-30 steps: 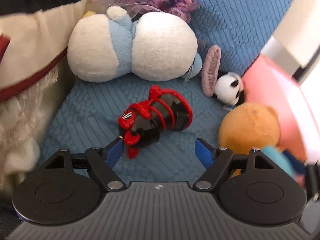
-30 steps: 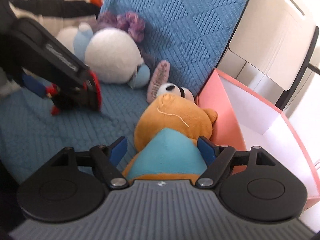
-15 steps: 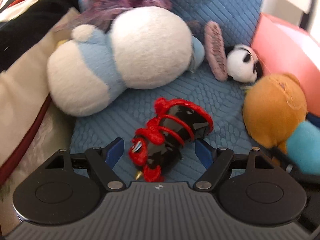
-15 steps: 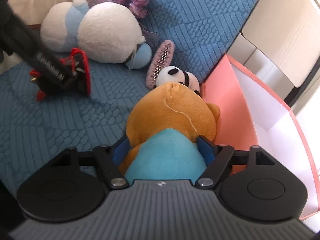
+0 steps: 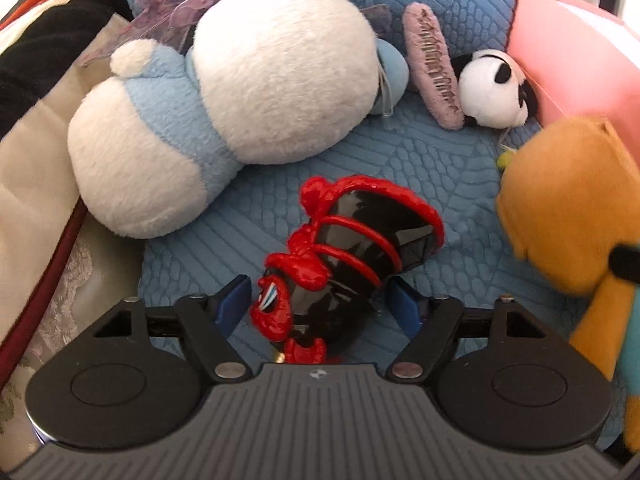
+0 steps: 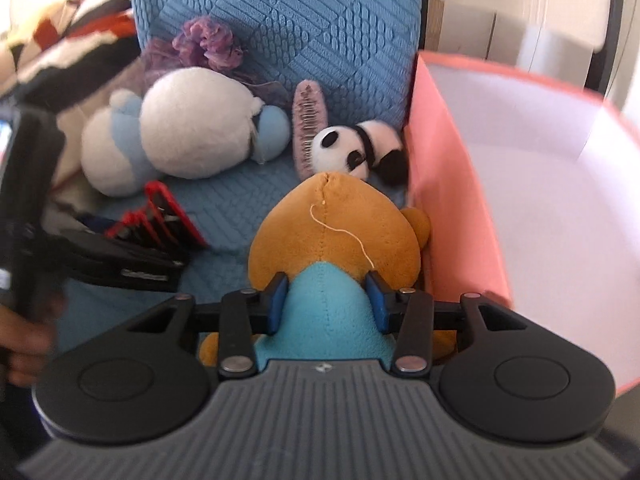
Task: Organize objects
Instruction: 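Lift the orange bear with the right tool while the left tool lifts the red figurine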
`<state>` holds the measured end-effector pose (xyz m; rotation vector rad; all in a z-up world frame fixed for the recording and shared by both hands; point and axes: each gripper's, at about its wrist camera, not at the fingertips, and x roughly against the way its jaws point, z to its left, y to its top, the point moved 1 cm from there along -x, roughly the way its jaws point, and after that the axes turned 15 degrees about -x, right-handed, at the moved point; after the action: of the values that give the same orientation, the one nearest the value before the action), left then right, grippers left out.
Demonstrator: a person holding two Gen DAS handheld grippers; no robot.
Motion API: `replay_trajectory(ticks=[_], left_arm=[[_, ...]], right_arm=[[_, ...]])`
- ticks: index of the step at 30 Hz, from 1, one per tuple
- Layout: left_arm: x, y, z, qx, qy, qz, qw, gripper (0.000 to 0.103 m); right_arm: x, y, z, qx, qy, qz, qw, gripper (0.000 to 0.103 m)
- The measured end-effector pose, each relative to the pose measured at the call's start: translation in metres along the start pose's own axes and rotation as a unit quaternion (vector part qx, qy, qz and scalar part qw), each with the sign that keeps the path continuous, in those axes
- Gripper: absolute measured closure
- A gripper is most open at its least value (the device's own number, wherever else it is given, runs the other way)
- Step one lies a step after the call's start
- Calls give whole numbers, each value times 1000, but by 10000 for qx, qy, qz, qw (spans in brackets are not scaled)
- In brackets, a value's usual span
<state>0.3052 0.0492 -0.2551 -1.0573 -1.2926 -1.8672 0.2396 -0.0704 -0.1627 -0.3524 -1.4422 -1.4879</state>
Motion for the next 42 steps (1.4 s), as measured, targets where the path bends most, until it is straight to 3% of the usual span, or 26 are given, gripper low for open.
replay_trajectory(ticks=[3,5,10,12,14,17,30,35,42], left_arm=[[0,-2,5,227,-111,-29,9997,38],[2,-5,8,368,-175,-53,9992,38],[6,-14,18,863,-359,-75,9956,38],[11,-18,22,1101,-452,-99,9928,39],[17,-24,25,1357,-538,-127,9892,39],[27,-33,26,1696,-660,-154,9832,40],[85,-55,5,2350,-838,-134,9683,40],[112,-40,-9,2302,-801,-126,9698,40],[165,8,-21,2070,-711,-264,9754,40]], right_arm=[[-6,-5,-1,-34,-78,78,9999,53],[-14,-9,0,49,-170,157,9997,45],[-28,-20,10,641,-374,134,9972,37],[-32,-20,9,627,-395,209,9970,38],[-32,-16,8,546,-409,241,9974,50],[-24,-11,8,476,-370,237,9979,59],[42,4,-6,128,184,194,9996,59],[68,16,-14,41,401,258,9989,58],[112,56,-25,14,619,66,9981,58]])
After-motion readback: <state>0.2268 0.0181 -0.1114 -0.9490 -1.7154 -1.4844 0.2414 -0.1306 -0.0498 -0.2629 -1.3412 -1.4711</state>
